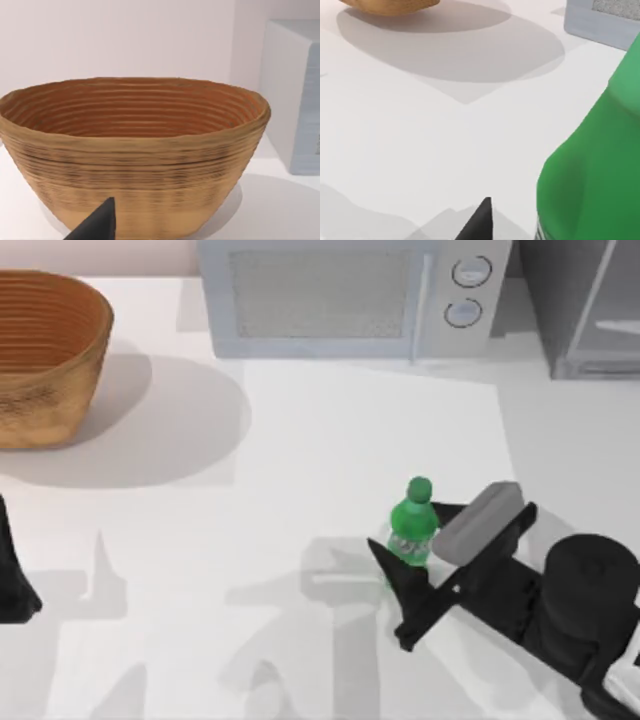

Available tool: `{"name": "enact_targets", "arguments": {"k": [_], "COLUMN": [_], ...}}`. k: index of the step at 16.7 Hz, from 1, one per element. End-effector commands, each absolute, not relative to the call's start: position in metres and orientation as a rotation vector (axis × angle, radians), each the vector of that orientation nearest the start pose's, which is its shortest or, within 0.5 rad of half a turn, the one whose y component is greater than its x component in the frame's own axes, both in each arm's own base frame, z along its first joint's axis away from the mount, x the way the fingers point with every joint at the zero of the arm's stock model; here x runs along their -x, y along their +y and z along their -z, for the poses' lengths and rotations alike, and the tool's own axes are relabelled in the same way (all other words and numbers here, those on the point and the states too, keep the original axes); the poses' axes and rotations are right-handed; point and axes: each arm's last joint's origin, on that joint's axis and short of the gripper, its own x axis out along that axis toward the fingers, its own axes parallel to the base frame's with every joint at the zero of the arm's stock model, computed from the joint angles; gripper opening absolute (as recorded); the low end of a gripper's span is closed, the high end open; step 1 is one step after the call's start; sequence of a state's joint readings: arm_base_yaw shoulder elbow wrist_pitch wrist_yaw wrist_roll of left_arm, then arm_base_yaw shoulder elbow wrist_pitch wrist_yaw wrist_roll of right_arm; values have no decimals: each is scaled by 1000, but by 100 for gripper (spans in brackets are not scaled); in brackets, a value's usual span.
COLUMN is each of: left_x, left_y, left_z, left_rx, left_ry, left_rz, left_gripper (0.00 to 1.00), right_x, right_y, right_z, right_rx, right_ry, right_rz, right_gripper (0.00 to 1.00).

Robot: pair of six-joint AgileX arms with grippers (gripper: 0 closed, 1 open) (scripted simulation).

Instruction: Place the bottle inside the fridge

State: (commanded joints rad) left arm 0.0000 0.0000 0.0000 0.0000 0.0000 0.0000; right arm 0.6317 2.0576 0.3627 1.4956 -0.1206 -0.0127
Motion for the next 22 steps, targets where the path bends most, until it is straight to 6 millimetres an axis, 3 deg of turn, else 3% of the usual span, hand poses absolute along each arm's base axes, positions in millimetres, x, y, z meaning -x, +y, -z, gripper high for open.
{"name": "enact_targets", "arguments": {"k": [6, 16, 22], "left_x": [-106, -106, -106], "left_y": [-1, -1, -1], "left_z": [-160, -160, -160], "left_rx": [0, 0, 0], "left_ry": [0, 0, 0], "left_rz": [0, 0, 0], "left_gripper": [100, 100, 100], "right_x": [-218, -218, -224], "right_y": [166, 165, 120], "right_z": [-62, -63, -84], "right_rx": [77, 77, 82], "right_ry": [190, 191, 217], "right_rz": [-773, -771, -772], "right_gripper": [3, 1, 1]}}
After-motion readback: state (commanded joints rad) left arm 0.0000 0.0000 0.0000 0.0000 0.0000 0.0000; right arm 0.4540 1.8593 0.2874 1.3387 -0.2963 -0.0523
